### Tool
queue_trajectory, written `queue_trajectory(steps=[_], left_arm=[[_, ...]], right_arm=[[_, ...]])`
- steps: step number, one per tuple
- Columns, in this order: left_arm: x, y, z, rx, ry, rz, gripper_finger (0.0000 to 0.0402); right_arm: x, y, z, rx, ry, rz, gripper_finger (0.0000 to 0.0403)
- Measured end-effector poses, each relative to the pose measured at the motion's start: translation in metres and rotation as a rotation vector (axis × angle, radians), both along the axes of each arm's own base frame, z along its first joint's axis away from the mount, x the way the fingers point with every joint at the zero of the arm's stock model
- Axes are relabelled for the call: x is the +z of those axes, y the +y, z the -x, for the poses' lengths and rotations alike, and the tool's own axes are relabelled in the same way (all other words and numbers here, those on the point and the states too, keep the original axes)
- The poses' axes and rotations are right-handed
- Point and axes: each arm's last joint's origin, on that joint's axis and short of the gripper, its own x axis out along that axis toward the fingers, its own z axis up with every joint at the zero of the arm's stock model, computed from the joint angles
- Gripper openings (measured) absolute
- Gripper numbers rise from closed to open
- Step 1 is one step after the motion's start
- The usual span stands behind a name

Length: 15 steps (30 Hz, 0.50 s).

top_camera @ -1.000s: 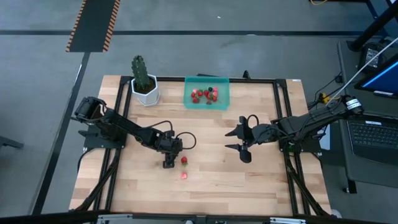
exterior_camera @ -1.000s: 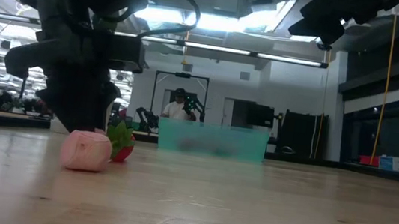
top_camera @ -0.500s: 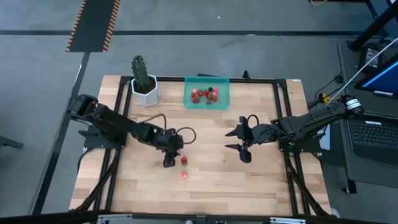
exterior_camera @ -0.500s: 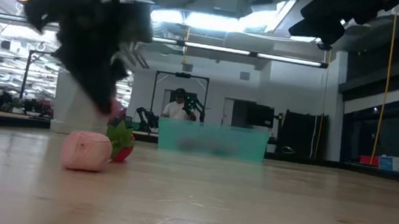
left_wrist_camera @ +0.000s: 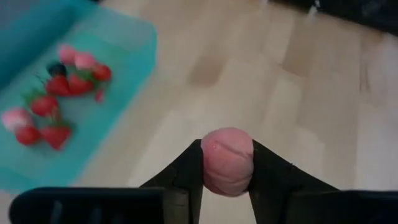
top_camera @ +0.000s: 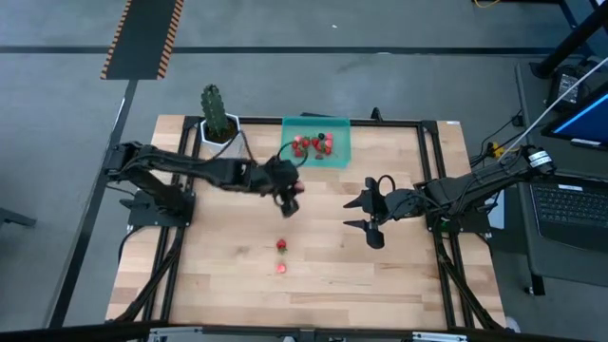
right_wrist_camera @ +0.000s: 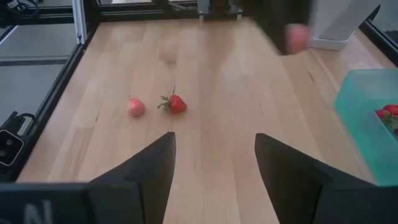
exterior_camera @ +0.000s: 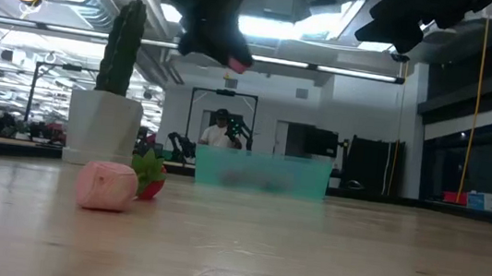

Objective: Pick and placing Produce into tupperware
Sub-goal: Put the peach into the container

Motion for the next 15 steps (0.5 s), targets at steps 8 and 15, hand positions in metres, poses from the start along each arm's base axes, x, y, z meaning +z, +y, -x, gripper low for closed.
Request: queue_trajectory(steps=[8, 15], left_arm=[[0.006, 0.079, -0.006, 0.129, -0.005, -0.001, 0.0083], [-0.014, 0.129, -0.014, 0.195, 0.038, 0.111, 0.0087]], right_arm=[[0.005, 0.0, 0.0, 0.025, -0.041, 0.054, 0.0222], [0.011, -0.001, 0.002, 0.04, -0.079, 0.075, 0.0222]])
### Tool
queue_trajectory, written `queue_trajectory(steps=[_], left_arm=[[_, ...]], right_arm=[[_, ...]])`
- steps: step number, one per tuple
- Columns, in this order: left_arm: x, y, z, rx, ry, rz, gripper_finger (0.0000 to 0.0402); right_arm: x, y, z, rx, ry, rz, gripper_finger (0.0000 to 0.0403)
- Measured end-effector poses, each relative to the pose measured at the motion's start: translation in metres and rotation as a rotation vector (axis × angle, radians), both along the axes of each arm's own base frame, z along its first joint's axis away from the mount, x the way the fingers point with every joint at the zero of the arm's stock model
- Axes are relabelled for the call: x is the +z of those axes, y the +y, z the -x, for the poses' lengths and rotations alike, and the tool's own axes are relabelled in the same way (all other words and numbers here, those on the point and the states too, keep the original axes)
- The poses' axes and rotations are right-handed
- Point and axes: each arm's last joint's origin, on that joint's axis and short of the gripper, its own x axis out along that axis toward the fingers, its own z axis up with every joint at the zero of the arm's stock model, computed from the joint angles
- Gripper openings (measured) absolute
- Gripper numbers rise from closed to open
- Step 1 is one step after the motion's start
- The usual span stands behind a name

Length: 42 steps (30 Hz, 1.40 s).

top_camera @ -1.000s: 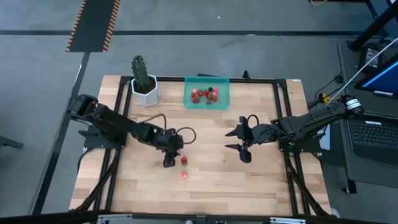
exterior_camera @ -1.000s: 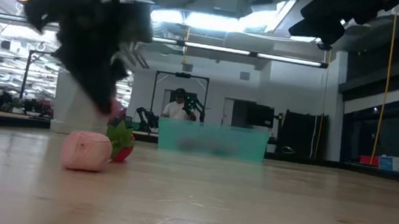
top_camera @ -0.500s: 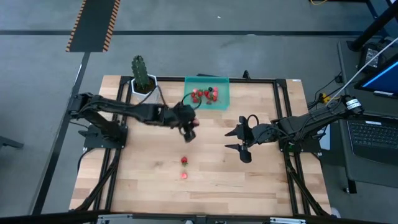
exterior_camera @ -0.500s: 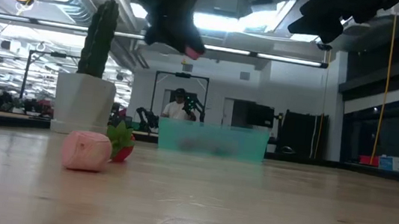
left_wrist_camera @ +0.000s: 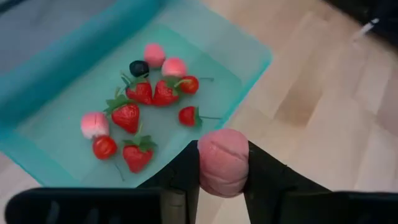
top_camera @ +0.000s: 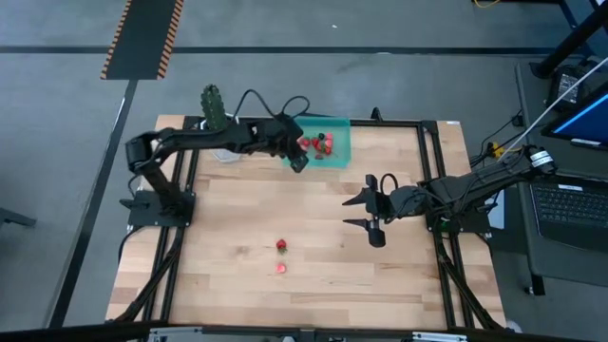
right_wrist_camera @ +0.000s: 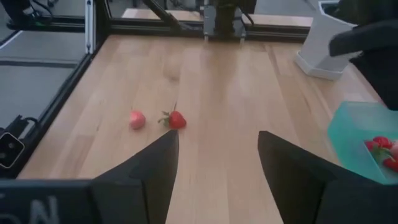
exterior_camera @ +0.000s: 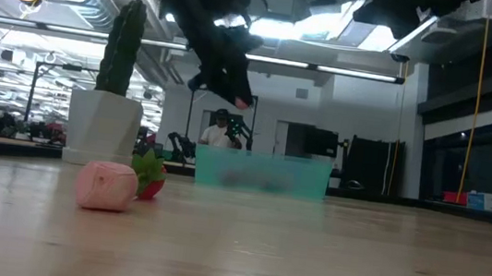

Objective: Pick and placing Produce into tupperware
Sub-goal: Put the peach into the container

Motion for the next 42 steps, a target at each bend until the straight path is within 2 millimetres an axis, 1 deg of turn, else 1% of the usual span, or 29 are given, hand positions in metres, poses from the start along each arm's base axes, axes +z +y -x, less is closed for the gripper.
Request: queue_trajectory(steps=[3, 5, 8, 11, 16, 20, 25, 29, 32, 36, 42], left_arm=[[-0.003, 0.012, -0.009, 0.009, 0.038, 0.006, 0.0085], [-0.006, 0.017, -0.013, 0.016, 0.1, 0.011, 0.0086], [-0.005, 0.024, -0.021, 0.021, 0.172, -0.023, 0.0089], [-0.004, 0.032, -0.028, 0.028, 0.22, -0.021, 0.0089], [-0.009, 0.046, -0.035, -0.002, 0.329, -0.014, 0.0087], [-0.019, 0.052, -0.038, -0.067, 0.385, 0.02, 0.0095], [-0.026, 0.059, -0.037, -0.138, 0.417, 0.009, 0.0094], [-0.025, 0.067, -0.032, -0.129, 0.421, 0.009, 0.0091], [-0.027, 0.076, -0.026, -0.131, 0.415, 0.044, 0.0095], [-0.035, 0.086, -0.022, -0.167, 0.414, 0.092, 0.0099], [-0.041, 0.093, -0.021, -0.192, 0.427, 0.064, 0.01]], right_arm=[[-0.001, 0.0, 0.0, -0.001, 0.006, -0.001, 0.0222], [-0.002, 0.0, 0.001, -0.001, 0.017, 0.002, 0.0222], [-0.003, 0.0, 0.001, -0.011, 0.036, -0.013, 0.0222], [-0.005, -0.001, 0.002, -0.022, 0.053, -0.031, 0.0222], [-0.005, -0.001, 0.002, -0.022, 0.055, -0.031, 0.0222], [-0.005, -0.001, 0.002, -0.023, 0.057, -0.031, 0.0222], [-0.006, -0.001, 0.003, -0.023, 0.06, -0.03, 0.0222], [-0.007, -0.001, 0.003, -0.023, 0.071, -0.027, 0.0222], [-0.007, -0.001, 0.003, -0.023, 0.079, -0.024, 0.0222], [-0.008, -0.001, 0.004, -0.023, 0.084, -0.023, 0.0222], [-0.01, -0.001, 0.005, -0.024, 0.102, -0.017, 0.0222]])
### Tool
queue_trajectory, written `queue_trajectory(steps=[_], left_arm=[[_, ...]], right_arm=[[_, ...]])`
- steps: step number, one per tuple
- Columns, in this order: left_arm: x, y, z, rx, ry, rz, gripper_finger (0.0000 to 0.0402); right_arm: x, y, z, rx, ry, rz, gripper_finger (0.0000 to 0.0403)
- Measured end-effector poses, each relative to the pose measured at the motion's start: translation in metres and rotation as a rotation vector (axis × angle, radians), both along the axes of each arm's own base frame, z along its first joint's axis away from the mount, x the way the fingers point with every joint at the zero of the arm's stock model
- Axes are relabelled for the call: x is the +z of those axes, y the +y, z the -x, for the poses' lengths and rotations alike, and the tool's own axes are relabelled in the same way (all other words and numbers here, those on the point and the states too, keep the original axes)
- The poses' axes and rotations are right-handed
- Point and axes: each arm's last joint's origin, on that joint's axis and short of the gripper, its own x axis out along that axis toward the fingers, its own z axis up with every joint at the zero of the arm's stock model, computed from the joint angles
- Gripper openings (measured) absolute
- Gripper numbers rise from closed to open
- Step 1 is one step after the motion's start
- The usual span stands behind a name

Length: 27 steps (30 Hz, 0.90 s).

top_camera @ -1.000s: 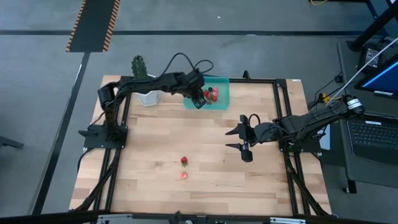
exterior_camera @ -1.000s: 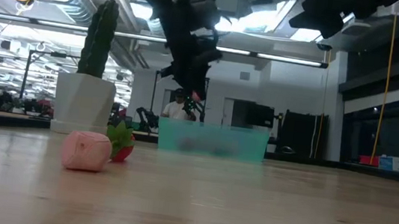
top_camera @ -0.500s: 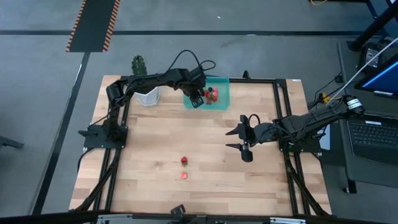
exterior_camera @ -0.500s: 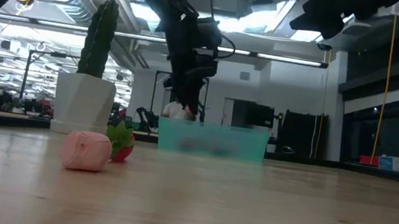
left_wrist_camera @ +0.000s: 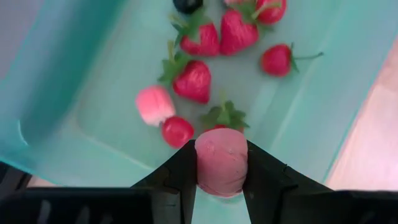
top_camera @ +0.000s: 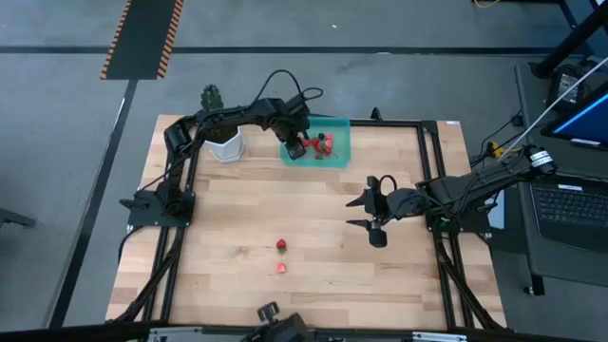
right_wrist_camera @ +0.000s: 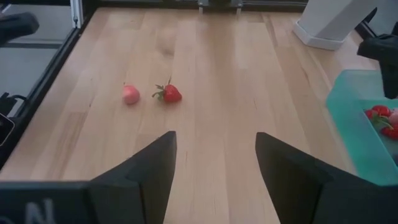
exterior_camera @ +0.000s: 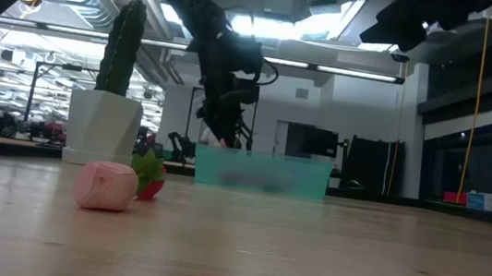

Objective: Pick and placing Produce into tupperware
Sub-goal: Put the peach into the container

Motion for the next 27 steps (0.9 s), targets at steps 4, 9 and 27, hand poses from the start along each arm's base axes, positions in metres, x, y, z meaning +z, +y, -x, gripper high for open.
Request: queue_trajectory(steps=[4, 9, 27], left_arm=[[-0.007, 0.003, 0.001, 0.012, 0.038, -0.011, 0.01], [-0.024, 0.005, -0.001, -0.006, 0.09, -0.001, 0.01], [-0.038, 0.006, -0.006, -0.026, 0.107, -0.012, 0.0126]], right_arm=[[0.0, 0.0, 0.0, 0.0, 0.002, 0.0, 0.0222], [-0.001, 0.0, 0.0, 0.0, 0.006, 0.003, 0.0222], [-0.002, 0.0, 0.0, 0.001, 0.013, 0.007, 0.0222]])
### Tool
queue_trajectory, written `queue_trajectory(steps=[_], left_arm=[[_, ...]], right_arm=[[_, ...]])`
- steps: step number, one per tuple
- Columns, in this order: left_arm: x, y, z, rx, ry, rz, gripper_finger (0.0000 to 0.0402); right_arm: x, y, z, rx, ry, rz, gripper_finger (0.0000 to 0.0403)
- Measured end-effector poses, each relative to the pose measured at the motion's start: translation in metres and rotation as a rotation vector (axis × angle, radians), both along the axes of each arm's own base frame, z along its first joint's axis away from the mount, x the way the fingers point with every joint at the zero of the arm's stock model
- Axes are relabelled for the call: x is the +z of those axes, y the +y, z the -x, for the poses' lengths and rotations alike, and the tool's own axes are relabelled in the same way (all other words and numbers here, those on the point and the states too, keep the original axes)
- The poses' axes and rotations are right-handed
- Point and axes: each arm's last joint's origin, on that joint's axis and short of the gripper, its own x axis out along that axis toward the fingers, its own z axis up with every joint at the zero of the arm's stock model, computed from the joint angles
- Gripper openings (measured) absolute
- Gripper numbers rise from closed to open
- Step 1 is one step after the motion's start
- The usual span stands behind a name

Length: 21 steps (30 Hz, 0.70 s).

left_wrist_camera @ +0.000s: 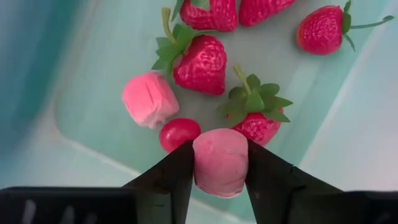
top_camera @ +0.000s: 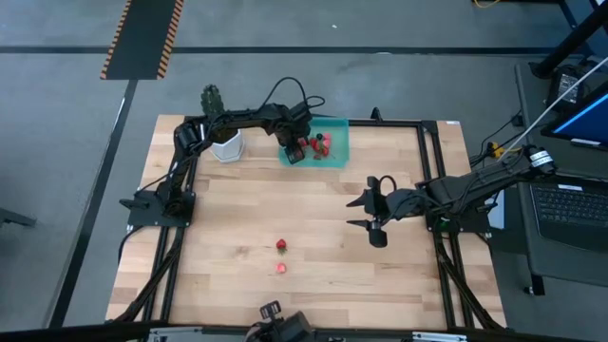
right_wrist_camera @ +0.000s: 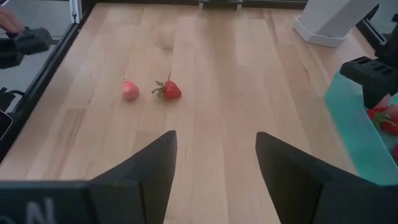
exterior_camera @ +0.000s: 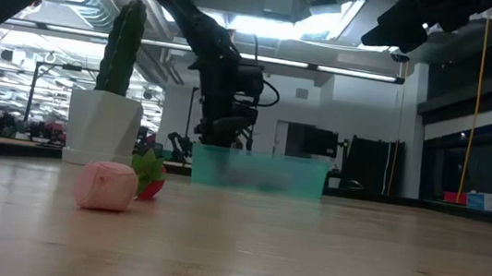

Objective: Pick and placing Produce into tupperware
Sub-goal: Put the peach into the container

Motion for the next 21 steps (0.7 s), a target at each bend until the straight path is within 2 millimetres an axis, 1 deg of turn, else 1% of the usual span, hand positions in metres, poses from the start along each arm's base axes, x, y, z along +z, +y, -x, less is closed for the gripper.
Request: queue_trajectory(steps=[4, 8, 12, 17, 21], left_arm=[[0.003, -0.001, -0.001, 0.002, 0.023, -0.023, 0.0149], [0.019, -0.002, -0.006, 0.001, 0.032, -0.046, 0.0165], [0.046, -0.007, -0.014, -0.02, 0.018, -0.046, 0.0172], [0.076, -0.023, -0.019, -0.058, 0.062, -0.018, 0.017], [0.095, -0.039, -0.016, -0.065, 0.134, 0.031, 0.017]], right_arm=[[-0.002, 0.0, -0.001, 0.0, 0.013, 0.004, 0.0222], [-0.005, 0.001, -0.003, 0.002, 0.025, 0.011, 0.0222], [-0.005, 0.001, -0.003, 0.002, 0.027, 0.013, 0.0222], [-0.005, 0.001, -0.003, 0.002, 0.026, 0.011, 0.0222], [-0.005, 0.001, -0.004, 0.0, 0.02, 0.005, 0.0222]])
